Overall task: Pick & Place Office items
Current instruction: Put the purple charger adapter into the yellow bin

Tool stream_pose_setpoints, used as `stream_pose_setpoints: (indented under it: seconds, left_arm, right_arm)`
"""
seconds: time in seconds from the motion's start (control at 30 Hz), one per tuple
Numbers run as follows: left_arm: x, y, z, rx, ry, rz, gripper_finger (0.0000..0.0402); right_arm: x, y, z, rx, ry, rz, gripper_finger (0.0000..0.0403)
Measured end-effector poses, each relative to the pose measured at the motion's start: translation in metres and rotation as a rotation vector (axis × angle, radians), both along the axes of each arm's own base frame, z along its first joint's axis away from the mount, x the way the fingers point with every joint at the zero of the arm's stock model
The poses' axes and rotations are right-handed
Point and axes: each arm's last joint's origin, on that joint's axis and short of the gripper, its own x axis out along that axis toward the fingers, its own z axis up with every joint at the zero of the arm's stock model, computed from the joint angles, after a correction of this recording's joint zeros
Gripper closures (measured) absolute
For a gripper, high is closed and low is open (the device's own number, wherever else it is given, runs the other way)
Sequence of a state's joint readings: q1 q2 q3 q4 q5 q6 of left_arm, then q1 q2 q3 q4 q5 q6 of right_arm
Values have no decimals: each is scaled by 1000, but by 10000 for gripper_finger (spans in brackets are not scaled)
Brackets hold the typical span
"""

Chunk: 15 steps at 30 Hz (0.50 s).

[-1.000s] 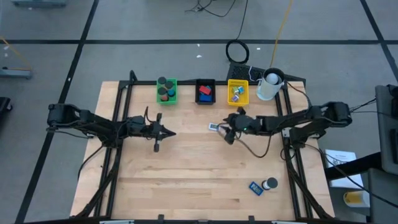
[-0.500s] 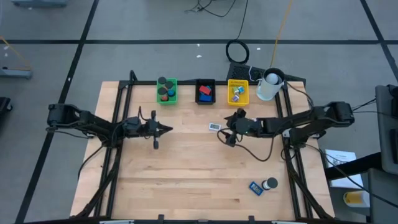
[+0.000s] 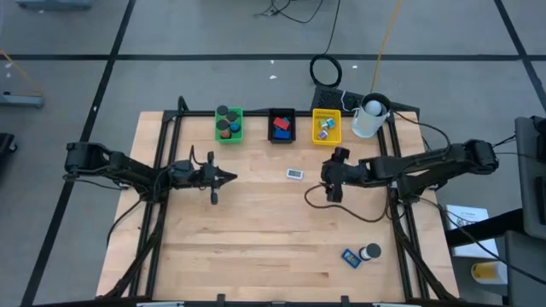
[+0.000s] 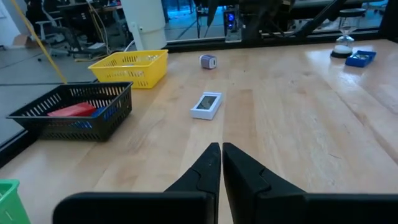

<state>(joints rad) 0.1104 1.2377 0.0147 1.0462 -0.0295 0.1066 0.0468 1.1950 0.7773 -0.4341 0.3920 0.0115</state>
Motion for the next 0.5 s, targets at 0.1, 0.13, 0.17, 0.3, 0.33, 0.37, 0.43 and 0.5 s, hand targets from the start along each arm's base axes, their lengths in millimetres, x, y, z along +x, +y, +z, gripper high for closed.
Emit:
stream_pose_setpoints:
  seconds: [0.1, 0.13, 0.17, 0.3, 0.33, 0.37, 0.43, 0.5]
  left_arm:
    - [0, 0, 0, -6, 4, 1, 376]
    - [0, 0, -1, -8, 5, 1, 376]
    - [0, 0, -1, -9, 5, 0, 376]
    - [0, 0, -1, -12, 7, 1, 376]
    - [0, 0, -1, -12, 7, 1, 376]
    - [0, 0, -1, -12, 7, 0, 376]
    - [0, 0, -1, -12, 7, 1, 376]
    - [0, 0, -1, -12, 7, 0, 376]
  right_arm:
    - [-10, 1, -7, -20, 138, 28, 84]
    - [-13, 1, -9, -25, 184, 32, 89]
    - [-17, 1, -11, -26, 232, 31, 96]
    - [-32, -2, -16, -22, 381, 0, 138]
    - [-33, -3, -17, -22, 397, -8, 151]
    - [-34, -4, -17, -21, 409, -15, 165]
    - [-36, -6, -17, -20, 423, -27, 190]
    - [-36, -9, -17, -17, 422, -40, 205]
